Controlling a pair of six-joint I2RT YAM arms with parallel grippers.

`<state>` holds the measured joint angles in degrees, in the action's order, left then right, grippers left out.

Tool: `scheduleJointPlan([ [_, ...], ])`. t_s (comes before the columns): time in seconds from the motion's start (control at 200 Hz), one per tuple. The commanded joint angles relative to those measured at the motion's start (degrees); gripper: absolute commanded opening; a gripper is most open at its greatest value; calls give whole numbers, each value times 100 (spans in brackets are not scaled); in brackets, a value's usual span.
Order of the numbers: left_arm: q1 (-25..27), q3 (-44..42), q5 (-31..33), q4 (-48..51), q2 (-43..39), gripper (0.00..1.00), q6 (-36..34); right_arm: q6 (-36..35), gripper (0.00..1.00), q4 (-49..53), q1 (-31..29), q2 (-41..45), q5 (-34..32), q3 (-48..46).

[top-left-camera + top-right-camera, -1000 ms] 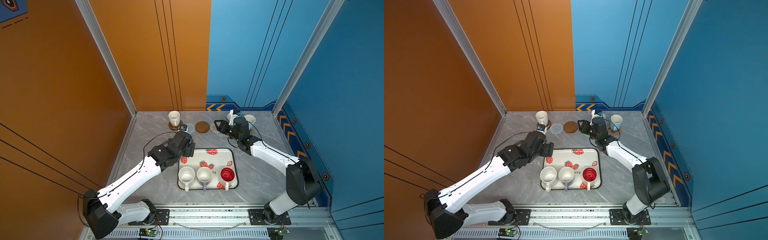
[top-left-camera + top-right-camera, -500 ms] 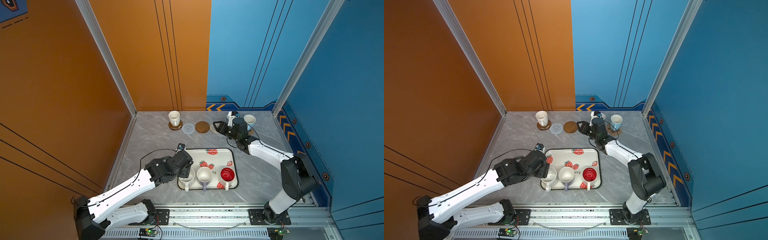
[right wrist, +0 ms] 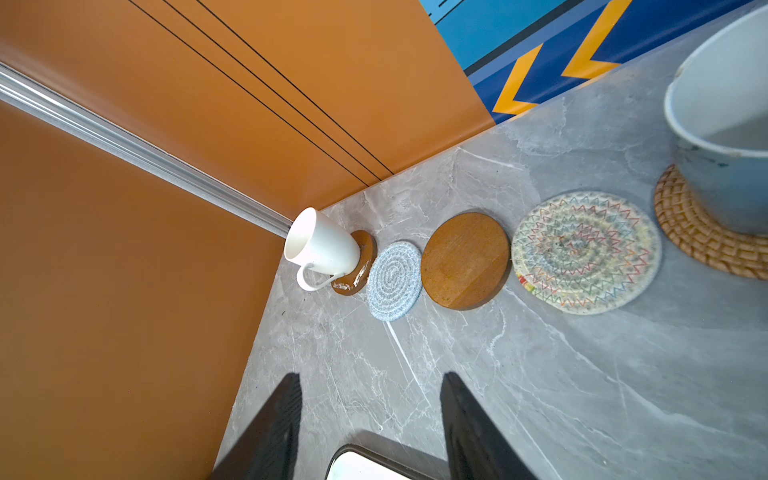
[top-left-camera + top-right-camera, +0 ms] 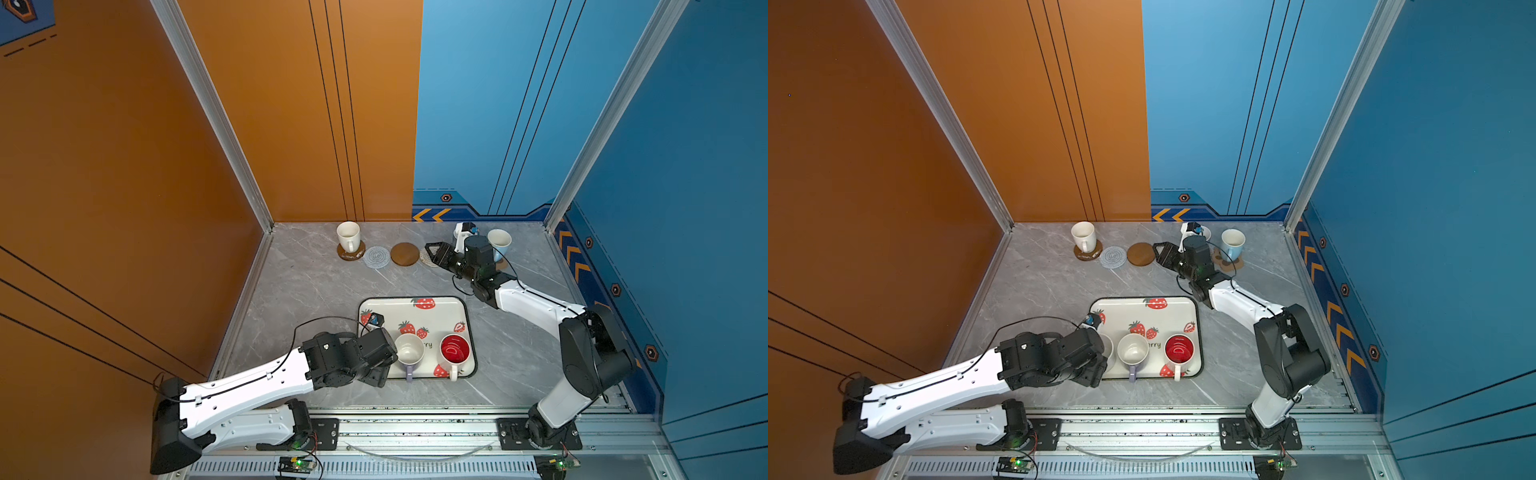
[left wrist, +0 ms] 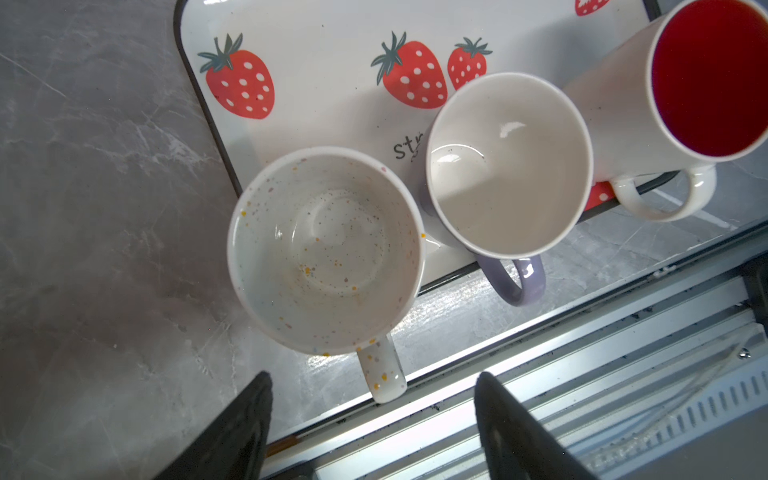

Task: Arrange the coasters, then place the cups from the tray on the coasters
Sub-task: 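Move the left gripper over the speckled white mug on the tray, then lower the left gripper into the speckled mug and grip its rim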

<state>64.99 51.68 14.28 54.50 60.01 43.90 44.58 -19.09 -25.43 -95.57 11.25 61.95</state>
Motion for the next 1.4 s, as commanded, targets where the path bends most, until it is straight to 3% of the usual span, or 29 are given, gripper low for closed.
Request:
scheduleJointPlan([
  [0.0, 75, -211, -168, 188, -202, 78, 429, 77, 52, -174, 2, -91, 157, 99],
  [0.576, 91, -557, -497, 10, 504, 77, 934, 139, 51, -240, -14, -194, 236, 142],
  [0.871, -19, -746, -422, -342, 750, 63, 1142, 165, 50, -262, -15, -260, 278, 171],
  [1.397, -296, -940, -426, -996, 1008, 48, 1270, 192, 50, -290, 12, -296, 337, 175],
])
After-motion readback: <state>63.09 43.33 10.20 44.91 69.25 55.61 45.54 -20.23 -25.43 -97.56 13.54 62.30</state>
